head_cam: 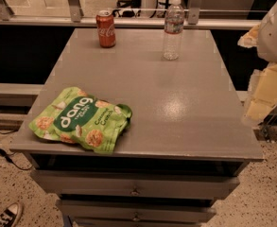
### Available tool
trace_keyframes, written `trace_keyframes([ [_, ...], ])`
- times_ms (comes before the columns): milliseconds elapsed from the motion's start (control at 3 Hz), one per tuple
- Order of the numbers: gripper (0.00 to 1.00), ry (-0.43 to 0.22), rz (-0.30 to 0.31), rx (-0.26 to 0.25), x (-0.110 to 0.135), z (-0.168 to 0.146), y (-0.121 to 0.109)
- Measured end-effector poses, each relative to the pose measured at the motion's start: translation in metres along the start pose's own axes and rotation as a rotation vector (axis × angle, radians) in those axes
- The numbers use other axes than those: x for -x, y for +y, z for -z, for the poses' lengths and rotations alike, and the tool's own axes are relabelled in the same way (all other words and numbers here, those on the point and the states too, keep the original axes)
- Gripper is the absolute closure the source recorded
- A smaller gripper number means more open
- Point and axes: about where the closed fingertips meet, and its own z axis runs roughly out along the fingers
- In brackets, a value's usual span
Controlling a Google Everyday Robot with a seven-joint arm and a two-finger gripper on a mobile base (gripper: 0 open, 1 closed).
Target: Move coke can near water bottle
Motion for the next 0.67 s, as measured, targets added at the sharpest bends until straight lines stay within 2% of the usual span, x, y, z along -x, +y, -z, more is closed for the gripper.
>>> trace_keyframes([
  [333, 0.0, 0.0, 0.0, 0.0, 0.0, 0.0, 0.0],
  [667, 0.0, -0.051, -0.027, -0.01, 0.016, -0.015, -0.012],
])
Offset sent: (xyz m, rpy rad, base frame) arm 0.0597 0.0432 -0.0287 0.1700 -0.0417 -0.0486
